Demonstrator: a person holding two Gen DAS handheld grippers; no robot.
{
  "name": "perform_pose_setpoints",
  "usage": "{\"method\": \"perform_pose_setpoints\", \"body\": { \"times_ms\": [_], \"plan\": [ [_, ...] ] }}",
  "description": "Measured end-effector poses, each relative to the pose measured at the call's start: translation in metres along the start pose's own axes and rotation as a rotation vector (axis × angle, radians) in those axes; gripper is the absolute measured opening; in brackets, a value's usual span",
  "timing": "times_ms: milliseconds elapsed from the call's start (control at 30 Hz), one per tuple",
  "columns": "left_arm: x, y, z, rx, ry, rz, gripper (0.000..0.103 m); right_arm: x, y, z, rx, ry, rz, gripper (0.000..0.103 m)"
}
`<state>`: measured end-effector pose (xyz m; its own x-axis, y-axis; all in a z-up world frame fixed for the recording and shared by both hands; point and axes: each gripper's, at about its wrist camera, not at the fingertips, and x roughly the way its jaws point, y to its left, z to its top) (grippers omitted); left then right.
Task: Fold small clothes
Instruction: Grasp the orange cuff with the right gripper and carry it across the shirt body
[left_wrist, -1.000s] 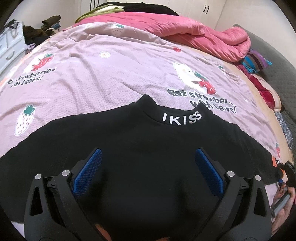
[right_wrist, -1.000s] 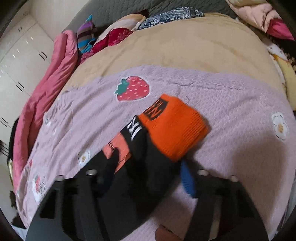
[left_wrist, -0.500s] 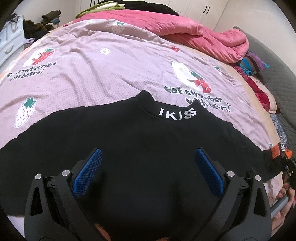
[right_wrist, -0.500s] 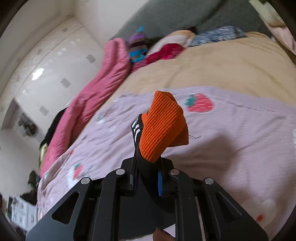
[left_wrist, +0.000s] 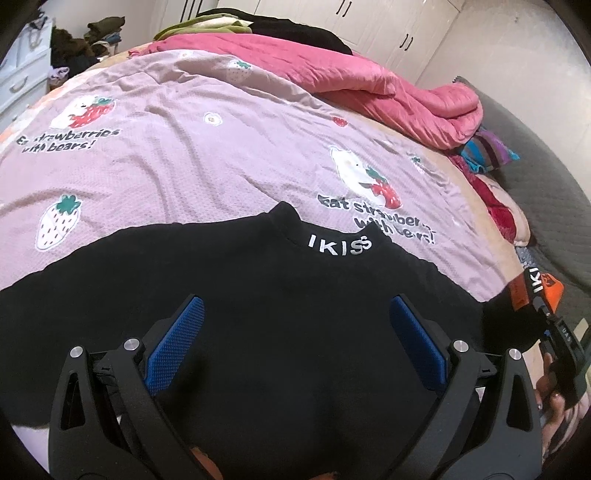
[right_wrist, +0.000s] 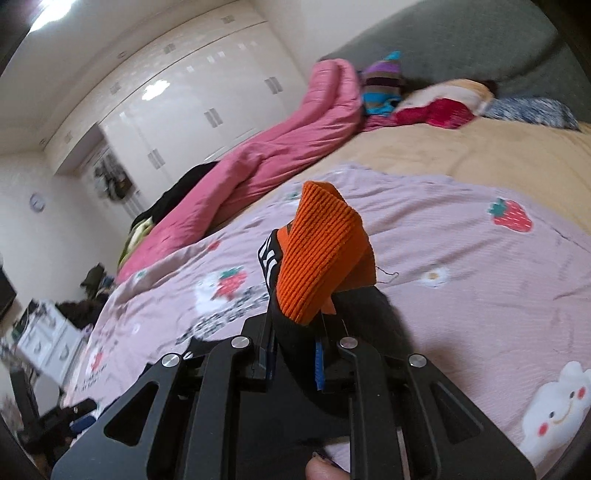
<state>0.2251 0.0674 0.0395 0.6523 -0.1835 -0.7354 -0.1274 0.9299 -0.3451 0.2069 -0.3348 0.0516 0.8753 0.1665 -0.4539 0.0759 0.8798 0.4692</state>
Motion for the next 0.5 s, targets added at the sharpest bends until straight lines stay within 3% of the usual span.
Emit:
{"method": "perform_pose_setpoints", "body": {
  "times_ms": [500],
  "plan": [
    [-0.012,0.034,-0.004,-0.111,0.036,-0.091,0.094,0.015,0.075,-0.038,-0.178,0.101,0.114,0.014]
  ]
}}
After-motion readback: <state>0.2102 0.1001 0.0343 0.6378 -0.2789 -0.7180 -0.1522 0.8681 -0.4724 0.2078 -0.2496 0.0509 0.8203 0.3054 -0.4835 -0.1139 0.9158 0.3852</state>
